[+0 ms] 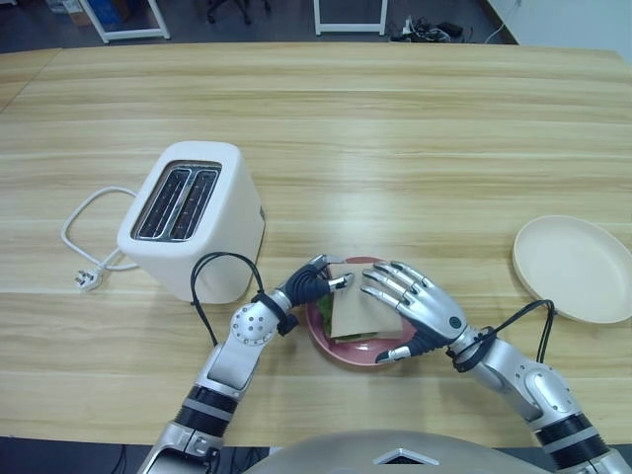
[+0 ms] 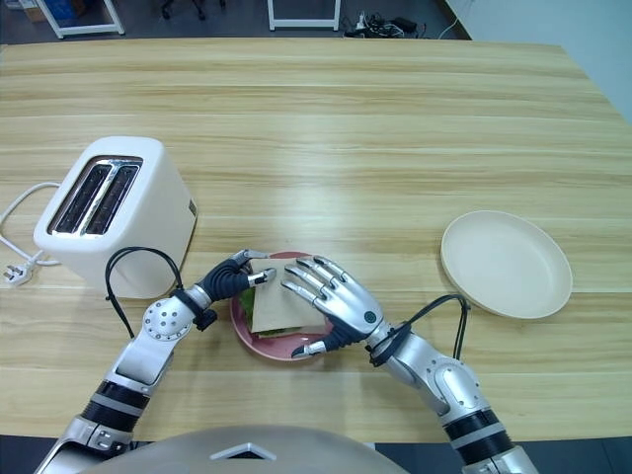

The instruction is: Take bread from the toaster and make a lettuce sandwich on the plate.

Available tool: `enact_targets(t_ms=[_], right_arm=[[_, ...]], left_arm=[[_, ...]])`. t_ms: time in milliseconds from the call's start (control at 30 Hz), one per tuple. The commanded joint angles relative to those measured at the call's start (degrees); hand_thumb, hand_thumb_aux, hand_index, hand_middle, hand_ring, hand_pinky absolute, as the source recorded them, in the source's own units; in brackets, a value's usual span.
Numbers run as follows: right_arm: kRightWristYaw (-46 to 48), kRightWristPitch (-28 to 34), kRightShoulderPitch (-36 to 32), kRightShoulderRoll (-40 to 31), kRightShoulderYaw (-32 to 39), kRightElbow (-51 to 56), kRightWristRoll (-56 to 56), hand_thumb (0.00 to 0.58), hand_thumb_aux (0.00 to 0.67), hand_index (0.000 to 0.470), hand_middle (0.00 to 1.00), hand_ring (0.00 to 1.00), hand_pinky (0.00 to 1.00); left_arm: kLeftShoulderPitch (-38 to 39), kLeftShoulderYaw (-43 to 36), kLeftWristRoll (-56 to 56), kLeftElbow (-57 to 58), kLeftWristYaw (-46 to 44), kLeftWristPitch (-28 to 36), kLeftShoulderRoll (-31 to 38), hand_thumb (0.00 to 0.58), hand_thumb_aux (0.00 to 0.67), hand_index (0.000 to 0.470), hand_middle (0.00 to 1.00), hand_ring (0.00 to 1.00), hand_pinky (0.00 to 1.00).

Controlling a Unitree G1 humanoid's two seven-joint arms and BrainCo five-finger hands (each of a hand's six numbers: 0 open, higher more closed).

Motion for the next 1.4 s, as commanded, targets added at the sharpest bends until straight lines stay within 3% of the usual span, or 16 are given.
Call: enact_targets(t_ms=[33,300,333,367,400,600,800,933,1100,1267,1400], right_arm=[[4.1,1.1,2.0,-4.5,4.3,0.6,-5.6,0.0,0.0,0.0,0.0,0.0,0.0],[14.5,4.6,1.1,-5.4,16.0,4.5,-11.6,0.0,0.0,0.0,0.0,0.0,0.0],[14.7,5.2,0.8,-5.4,17.2,4.9,-12.4,0.0,0.0,0.0,0.0,0.0,0.0],[14.8,5.7,0.5,-5.5,18.2,5.3,-13.1,0.0,0.0,0.0,0.0,0.0,0.0],[15.1,6.3,0.2,-5.6,19.3,5.7,-13.9,0.0,0.0,0.0,0.0,0.0,0.0],[14.8,9.4,-0.9,-6.9,24.4,10.2,-15.7,0.0,0.0,0.0,0.0,0.0,0.0],[13.9,12.0,-1.5,-9.6,25.4,12.5,-15.0,0.0,0.0,0.0,0.0,0.0,0.0],[12.3,14.3,-2.1,-11.4,23.5,12.6,-13.8,0.0,0.0,0.0,0.0,0.0,0.0],[4.4,18.8,-3.3,-12.4,17.1,7.6,-11.6,0.0,0.0,0.0,0.0,0.0,0.0],[-5.1,16.7,-2.9,-12.0,13.5,-2.8,-6.7,0.0,0.0,0.0,0.0,0.0,0.0],[-12.2,14.7,-1.3,-11.2,7.4,-8.3,-0.8,0.0,0.0,0.0,0.0,0.0,0.0]], left_arm=[[1.4,0.1,1.9,1.5,-0.2,1.8,1.0,0.58,0.67,0.47,1.0,1.0,1.0],[1.6,-0.1,6.2,1.4,2.1,1.7,0.8,0.58,0.67,0.47,1.0,1.0,1.0],[1.5,-0.3,7.9,1.6,3.4,1.5,0.9,0.575,0.607,0.426,1.0,1.0,1.0],[1.3,-0.6,11.0,1.7,5.6,1.5,1.2,0.454,0.357,0.251,0.89,0.89,0.89],[0.5,-2.0,17.8,2.0,9.4,2.0,2.7,0.0,0.0,0.0,0.0,0.0,0.0],[-3.1,-2.8,45.5,0.0,38.9,2.2,4.9,0.0,0.0,0.0,0.0,0.0,0.0],[0.2,0.5,54.1,-9.9,61.2,-1.1,5.3,0.0,0.0,0.0,0.0,0.0,0.0],[2.4,1.0,50.3,-9.9,62.4,-6.2,6.3,0.0,0.0,0.0,0.0,0.0,0.0],[3.2,1.3,39.6,-1.1,58.1,-12.3,4.8,0.0,0.0,0.0,0.0,0.0,0.0],[1.7,2.6,32.8,9.8,53.1,-13.2,3.1,0.0,0.0,0.0,0.0,0.0,0.0],[1.6,3.5,28.4,12.2,50.2,-15.9,2.6,0.0,0.0,0.0,0.0,0.0,0.0]])
